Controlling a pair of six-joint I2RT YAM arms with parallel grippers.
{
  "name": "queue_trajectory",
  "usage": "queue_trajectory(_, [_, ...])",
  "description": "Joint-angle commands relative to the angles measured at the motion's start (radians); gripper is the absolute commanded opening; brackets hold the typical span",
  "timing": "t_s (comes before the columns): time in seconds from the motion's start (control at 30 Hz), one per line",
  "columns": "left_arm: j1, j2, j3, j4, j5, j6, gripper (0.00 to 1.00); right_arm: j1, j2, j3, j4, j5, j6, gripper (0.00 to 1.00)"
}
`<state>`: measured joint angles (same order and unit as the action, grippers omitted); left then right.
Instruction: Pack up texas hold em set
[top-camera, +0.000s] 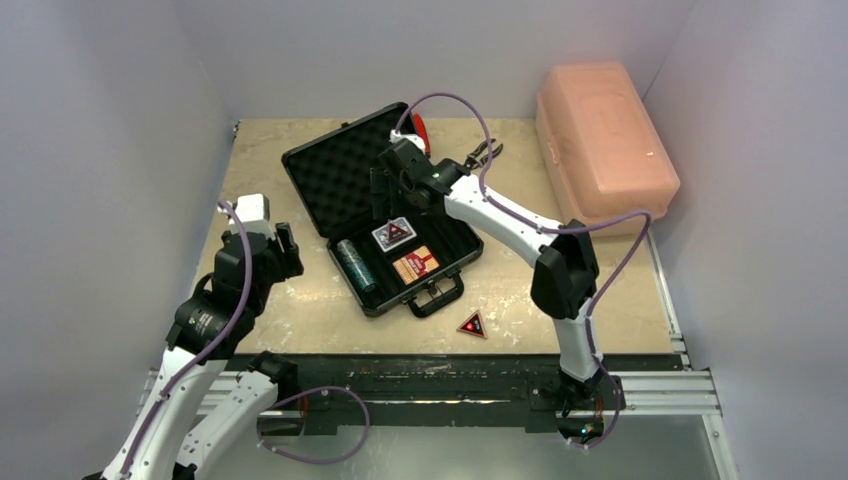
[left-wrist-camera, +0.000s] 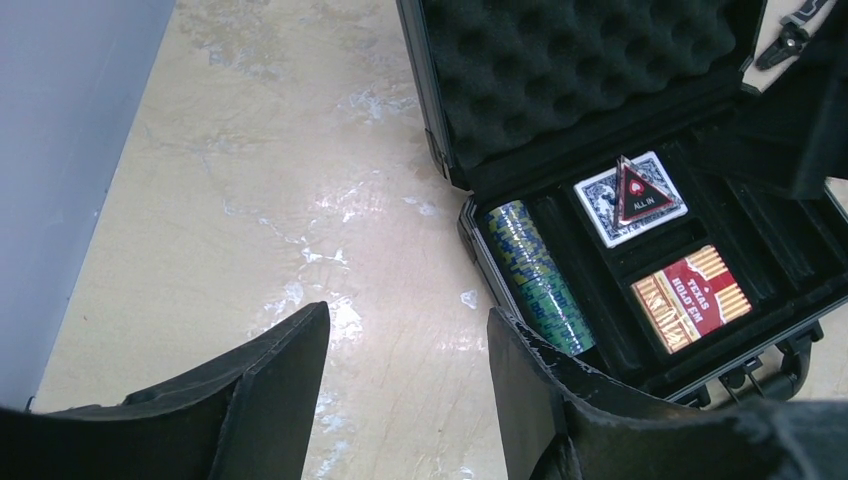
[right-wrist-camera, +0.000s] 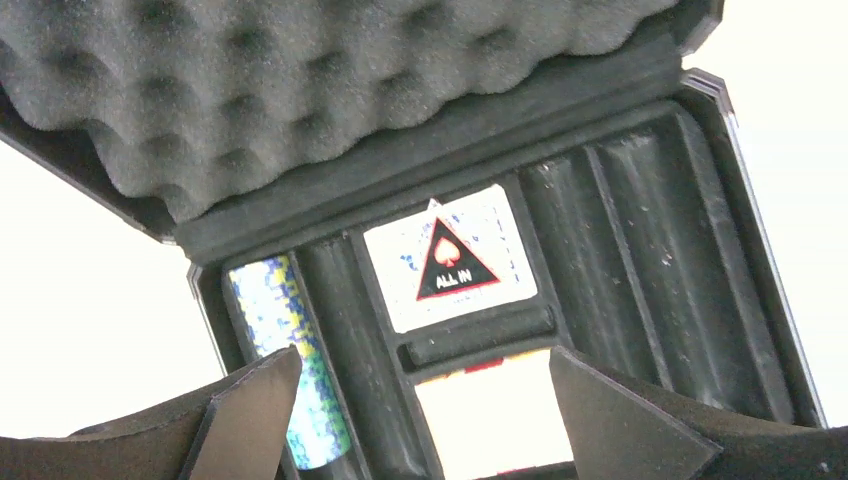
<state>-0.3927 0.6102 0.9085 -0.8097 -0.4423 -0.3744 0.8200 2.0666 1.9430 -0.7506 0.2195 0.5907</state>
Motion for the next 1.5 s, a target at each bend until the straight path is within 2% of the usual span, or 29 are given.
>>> queue_trajectory(0.0, [0.009, -0.005, 0.026, 0.019, -0.043, 0.003, 0.59, 0.007, -0.110, -0.102, 0.017, 0.070, -0.006, 0.99])
queue_trajectory(0.47, [0.009, 0.010, 0.022, 0.030, -0.090, 0.006, 0.57, 0.007, -0.398, -0.421, 0.024, 0.261, 0.064, 0.99])
queue_trajectory(0.7, [0.009, 0.041, 0.070, 0.009, -0.083, 0.004, 0.57, 0.007, -0.549, -0.606, -0.034, 0.346, 0.221, 0.99])
queue_trajectory(0.87, [0.009, 0.066, 0.120, -0.010, -0.090, 0.052, 0.57, 0.007, -0.670, -0.763, 0.008, 0.298, 0.251, 0.99])
queue_trajectory(1.07, [0.009, 0.069, 0.061, 0.029, -0.094, 0.059, 0.57, 0.015, -0.763, -0.893, 0.066, 0.175, 0.228, 0.99])
queue_trajectory(1.47, [0.009, 0.072, 0.027, 0.023, -0.092, 0.072, 0.57, 0.131, -0.752, -1.035, 0.084, 0.119, 0.302, 0.99])
